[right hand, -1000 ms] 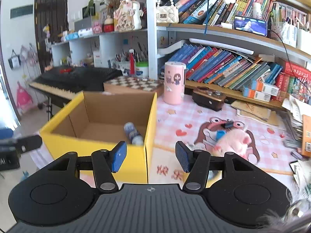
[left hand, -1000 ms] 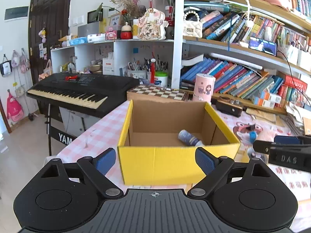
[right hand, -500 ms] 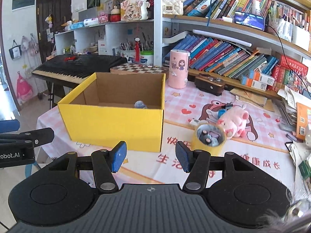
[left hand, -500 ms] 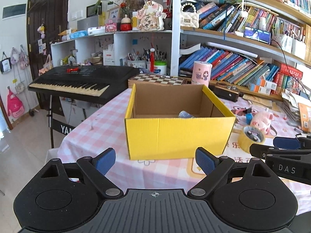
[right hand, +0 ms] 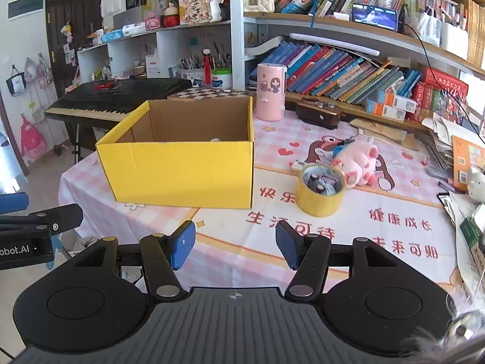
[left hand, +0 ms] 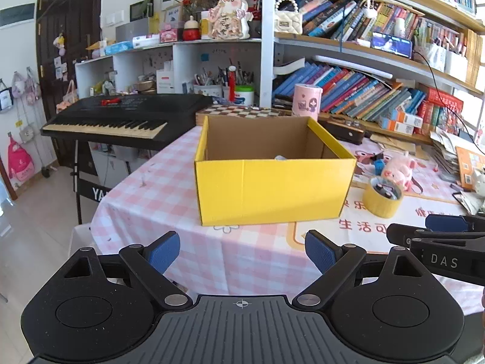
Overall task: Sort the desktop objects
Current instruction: 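Move both tools back toward the tape roll and plush pig, then grasp the tape roll with the left tool while the right tool grasps the pink plush pig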
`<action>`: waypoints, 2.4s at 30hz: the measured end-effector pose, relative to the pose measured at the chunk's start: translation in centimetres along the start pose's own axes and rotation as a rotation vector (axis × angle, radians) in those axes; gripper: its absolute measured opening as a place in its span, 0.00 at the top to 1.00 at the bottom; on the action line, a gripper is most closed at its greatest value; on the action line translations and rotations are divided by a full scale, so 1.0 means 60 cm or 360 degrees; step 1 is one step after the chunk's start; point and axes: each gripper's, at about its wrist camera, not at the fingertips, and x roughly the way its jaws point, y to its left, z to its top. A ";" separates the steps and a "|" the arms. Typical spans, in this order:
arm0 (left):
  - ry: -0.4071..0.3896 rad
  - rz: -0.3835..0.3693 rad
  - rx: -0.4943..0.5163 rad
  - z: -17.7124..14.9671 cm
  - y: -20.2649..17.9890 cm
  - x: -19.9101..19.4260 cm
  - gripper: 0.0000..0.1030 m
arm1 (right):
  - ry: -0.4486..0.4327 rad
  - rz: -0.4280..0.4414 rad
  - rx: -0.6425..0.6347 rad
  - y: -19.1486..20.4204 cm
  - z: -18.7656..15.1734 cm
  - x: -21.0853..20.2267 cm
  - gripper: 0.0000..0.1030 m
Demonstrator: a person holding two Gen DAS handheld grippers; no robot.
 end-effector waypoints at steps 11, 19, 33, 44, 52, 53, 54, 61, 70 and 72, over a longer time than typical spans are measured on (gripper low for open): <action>0.0068 -0.0108 0.0051 -0.013 -0.023 0.007 0.10 | 0.0041 -0.0077 0.0064 -0.017 -0.021 -0.018 0.35; 0.0084 -0.0209 0.0110 -0.010 -0.055 0.023 0.05 | 0.0078 -0.0172 0.0143 -0.048 -0.031 -0.022 0.34; 0.0166 -0.0340 0.0209 0.010 -0.150 0.078 0.05 | 0.0178 -0.0298 0.0239 -0.138 -0.036 0.000 0.33; 0.0209 -0.0386 0.0268 0.039 -0.236 0.132 0.05 | 0.0232 -0.0330 0.0301 -0.237 -0.010 0.045 0.32; 0.0249 -0.0385 0.0296 0.058 -0.297 0.174 0.05 | 0.0251 -0.0311 0.0315 -0.302 0.009 0.080 0.31; 0.0252 -0.0387 0.0302 0.060 -0.305 0.179 0.05 | 0.0251 -0.0311 0.0319 -0.310 0.011 0.085 0.31; 0.0255 -0.0388 0.0307 0.061 -0.314 0.184 0.05 | 0.0251 -0.0310 0.0321 -0.318 0.016 0.090 0.31; 0.0286 -0.0366 0.0301 0.075 -0.354 0.212 0.05 | 0.0246 -0.0262 0.0311 -0.366 0.039 0.120 0.29; 0.0337 -0.0346 0.0251 0.088 -0.392 0.251 0.06 | 0.0231 -0.0153 0.0265 -0.407 0.070 0.163 0.28; 0.0318 -0.0322 0.0258 0.093 -0.402 0.259 0.06 | 0.0228 -0.0138 0.0258 -0.415 0.077 0.171 0.28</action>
